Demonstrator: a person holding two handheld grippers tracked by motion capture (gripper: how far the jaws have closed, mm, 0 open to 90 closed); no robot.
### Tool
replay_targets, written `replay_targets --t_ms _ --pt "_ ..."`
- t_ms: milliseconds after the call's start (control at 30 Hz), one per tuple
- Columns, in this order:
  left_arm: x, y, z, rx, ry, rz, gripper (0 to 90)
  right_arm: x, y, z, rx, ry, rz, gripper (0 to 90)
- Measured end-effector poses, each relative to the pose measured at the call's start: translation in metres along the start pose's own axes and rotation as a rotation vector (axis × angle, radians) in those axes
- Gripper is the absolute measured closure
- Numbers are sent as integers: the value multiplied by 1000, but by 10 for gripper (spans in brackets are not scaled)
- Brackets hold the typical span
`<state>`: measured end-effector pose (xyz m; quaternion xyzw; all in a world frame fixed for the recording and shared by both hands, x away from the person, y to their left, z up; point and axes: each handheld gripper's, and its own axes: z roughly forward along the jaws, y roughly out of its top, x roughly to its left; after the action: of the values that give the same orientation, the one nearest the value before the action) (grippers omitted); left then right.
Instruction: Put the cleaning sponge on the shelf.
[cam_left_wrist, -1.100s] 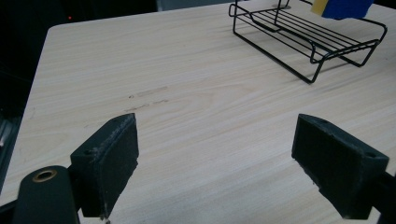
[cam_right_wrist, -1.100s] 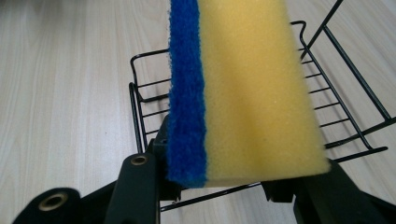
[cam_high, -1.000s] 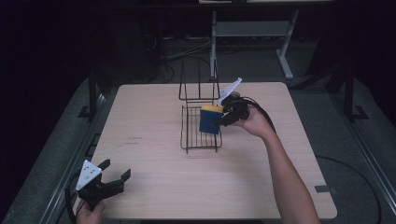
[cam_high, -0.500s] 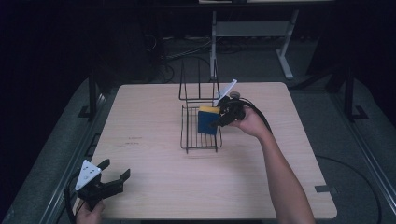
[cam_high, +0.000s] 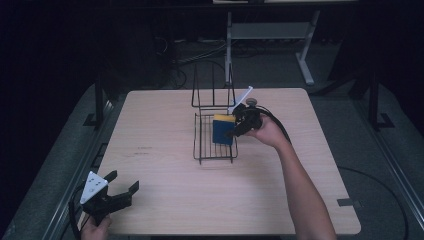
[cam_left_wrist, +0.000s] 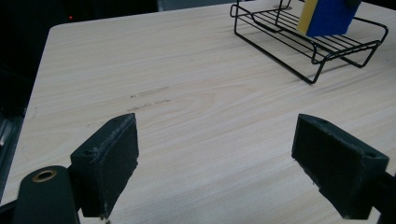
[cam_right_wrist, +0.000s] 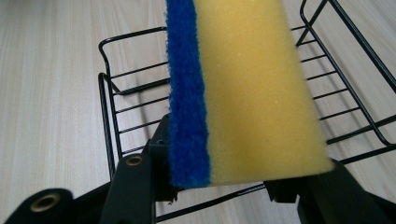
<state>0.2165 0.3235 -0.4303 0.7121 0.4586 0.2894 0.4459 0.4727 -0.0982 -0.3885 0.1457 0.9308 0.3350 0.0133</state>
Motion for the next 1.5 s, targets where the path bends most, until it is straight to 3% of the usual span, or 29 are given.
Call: replay_targets --t_ms 1133,1267,1500 --pt "-1 0 1 3 2 3 141 0 -2 -7 -19 -6 29 345" --pt "-1 0 1 2 3 4 141 -1 -4 -9 -23 -11 14 321" --pt "-2 1 2 1 1 4 141 0 -9 -11 -15 -3 39 281"
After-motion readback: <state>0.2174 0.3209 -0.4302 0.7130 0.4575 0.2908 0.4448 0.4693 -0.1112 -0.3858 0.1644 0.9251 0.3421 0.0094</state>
